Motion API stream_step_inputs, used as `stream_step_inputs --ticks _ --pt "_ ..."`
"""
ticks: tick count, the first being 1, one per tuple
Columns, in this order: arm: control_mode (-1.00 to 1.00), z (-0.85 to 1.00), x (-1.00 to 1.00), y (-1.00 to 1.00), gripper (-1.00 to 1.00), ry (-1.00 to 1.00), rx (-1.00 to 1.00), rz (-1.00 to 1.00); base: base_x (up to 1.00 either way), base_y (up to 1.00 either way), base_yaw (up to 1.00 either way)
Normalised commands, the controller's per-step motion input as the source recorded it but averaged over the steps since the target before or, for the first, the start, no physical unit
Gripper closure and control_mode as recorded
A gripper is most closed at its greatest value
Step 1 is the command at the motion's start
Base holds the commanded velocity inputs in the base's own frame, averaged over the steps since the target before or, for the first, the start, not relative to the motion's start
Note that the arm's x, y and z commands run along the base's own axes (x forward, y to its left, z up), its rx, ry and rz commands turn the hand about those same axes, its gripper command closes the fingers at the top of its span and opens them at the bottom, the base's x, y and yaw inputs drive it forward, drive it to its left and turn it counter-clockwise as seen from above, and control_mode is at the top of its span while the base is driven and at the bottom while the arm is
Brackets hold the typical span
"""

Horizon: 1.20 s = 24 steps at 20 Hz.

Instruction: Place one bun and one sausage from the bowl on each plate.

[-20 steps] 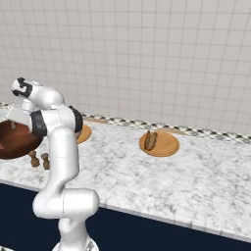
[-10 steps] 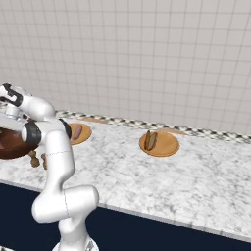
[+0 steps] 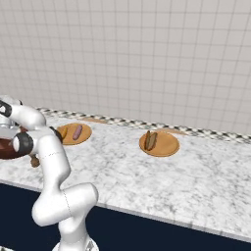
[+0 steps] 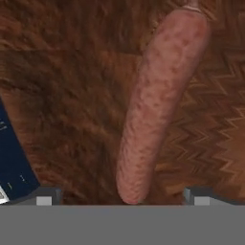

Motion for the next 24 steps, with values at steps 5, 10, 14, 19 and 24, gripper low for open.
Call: stream_step_inputs --ticks 5,10,14,19,24 --pt "-1.0 -0.17 -0.43 -0.72 -1.0 -0.19 0.62 0.01 0.0 0.0 0.0" --pt "-1.0 -0.47 -0.61 -0.65 -1.0 -0.28 0.61 0.01 0.0 0.0 0.0" --pt "-1.0 -0.47 -0.96 -0.58 -1.0 -0.44 0.61 -0.03 0.0 0.0 0.0" --pt "-1.0 0.14 -0.26 -0.06 -1.0 -0.16 0.47 -0.31 0.0 0.0 0.0" --pt "-1.0 0.22 0.0 0.0 -1.0 0.0 0.09 -0.35 0.0 0.0 0.0"
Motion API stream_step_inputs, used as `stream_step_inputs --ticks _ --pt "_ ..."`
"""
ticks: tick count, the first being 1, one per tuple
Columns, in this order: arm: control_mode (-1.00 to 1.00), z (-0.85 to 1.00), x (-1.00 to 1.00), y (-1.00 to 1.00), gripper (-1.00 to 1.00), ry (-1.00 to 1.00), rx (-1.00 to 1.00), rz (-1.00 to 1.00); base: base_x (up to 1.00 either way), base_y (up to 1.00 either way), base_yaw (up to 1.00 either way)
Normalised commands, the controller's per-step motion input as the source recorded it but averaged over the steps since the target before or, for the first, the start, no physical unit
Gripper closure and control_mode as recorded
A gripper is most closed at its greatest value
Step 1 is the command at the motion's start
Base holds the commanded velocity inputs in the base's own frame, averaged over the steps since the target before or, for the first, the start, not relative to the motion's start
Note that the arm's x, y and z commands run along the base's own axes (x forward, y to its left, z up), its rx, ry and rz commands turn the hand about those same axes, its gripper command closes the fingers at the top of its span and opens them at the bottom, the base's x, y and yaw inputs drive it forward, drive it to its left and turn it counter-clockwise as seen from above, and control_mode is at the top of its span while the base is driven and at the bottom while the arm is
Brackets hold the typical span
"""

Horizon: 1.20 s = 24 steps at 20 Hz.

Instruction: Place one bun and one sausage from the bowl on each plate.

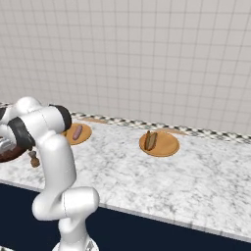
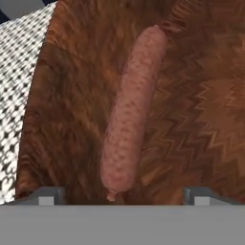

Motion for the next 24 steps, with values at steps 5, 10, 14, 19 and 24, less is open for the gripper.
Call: stream_step_inputs --ticks 5,10,14,19,24 --pt "-1.0 0.29 0.15 0.12 -1.0 0.03 0.0 -0.02 0.0 0.0 0.0" --pt "-1.0 0.56 0.19 0.01 -1.0 0.07 0.0 -0.17 0.0 0.0 0.0" --pt "-1.0 0.11 0.06 0.1 -1.0 0.13 -0.01 -0.2 0.0 0.0 0.0" --pt "-1.0 -0.09 0.01 0.37 -1.0 0.13 -0.06 -0.21 0.0 0.0 0.0" --pt "-1.0 -0.08 0.12 0.07 -1.0 0.02 -0.08 -0.02 0.0 0.0 0.0"
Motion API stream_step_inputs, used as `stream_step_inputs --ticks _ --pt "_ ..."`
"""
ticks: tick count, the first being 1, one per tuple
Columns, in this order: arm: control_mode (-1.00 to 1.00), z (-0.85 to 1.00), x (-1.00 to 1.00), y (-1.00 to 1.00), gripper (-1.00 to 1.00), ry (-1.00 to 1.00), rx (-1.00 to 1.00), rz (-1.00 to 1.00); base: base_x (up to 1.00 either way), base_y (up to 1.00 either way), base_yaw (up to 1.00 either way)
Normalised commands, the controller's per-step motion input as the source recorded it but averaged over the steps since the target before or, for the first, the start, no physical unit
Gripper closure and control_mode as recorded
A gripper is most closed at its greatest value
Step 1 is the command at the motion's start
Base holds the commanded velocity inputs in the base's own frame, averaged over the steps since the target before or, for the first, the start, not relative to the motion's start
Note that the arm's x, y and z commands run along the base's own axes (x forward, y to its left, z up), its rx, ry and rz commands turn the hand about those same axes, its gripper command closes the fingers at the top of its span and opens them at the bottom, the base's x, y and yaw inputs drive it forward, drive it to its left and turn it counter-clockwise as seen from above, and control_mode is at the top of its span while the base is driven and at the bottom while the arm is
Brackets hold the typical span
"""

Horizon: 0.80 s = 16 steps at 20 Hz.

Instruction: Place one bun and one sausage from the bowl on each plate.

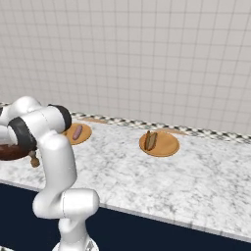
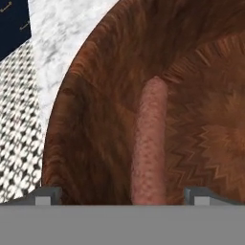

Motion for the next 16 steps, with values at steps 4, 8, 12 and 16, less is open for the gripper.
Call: stream_step_inputs --ticks 4,8,12,16 --pt "-1.0 -0.13 0.0 0.04 -1.0 0.2 -0.08 0.0 0.0 0.0 0.0" --pt "-1.0 -0.28 0.0 0.0 -1.0 0.19 -0.08 0.0 0.0 0.0 0.0" --pt "-1.0 -0.37 0.0 0.0 -1.0 -0.05 -0.04 0.01 0.0 0.0 0.0" --pt "-1.0 -0.36 0.11 -0.11 -1.0 -0.15 0.0 0.07 0.0 0.0 0.0"
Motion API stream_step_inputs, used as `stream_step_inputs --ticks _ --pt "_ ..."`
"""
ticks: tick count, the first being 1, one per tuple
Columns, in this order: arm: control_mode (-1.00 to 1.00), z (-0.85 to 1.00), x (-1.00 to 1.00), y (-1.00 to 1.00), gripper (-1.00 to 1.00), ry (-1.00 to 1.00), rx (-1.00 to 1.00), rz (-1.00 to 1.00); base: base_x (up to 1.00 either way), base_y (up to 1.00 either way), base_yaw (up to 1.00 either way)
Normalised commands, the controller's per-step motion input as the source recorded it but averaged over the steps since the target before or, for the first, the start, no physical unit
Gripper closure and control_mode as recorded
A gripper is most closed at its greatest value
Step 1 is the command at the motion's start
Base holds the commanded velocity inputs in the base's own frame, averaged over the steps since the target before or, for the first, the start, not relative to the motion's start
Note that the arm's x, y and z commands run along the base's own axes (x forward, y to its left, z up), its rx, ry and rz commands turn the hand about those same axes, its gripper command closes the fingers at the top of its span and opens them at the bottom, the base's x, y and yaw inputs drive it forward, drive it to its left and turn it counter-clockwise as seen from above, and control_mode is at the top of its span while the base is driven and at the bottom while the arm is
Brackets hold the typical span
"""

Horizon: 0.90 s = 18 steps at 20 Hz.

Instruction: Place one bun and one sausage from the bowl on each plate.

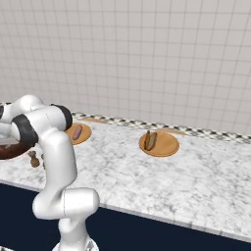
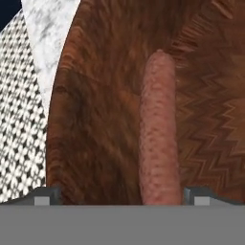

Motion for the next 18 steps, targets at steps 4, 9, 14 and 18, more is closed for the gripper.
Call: stream_step_inputs --ticks 4,9,14,18 --pt "-1.0 -0.08 0.26 -0.31 -1.0 -0.01 0.0 0.05 0.0 0.0 0.0" --pt "-1.0 -0.06 0.18 -0.14 -1.0 0.04 0.0 0.01 0.0 0.0 0.0" --pt "-1.0 -0.4 0.0 0.15 -1.0 0.19 -0.02 0.02 0.0 0.0 0.0" --pt "-1.0 -0.39 0.09 0.08 -1.0 0.02 -0.01 0.01 0.0 0.0 0.0"
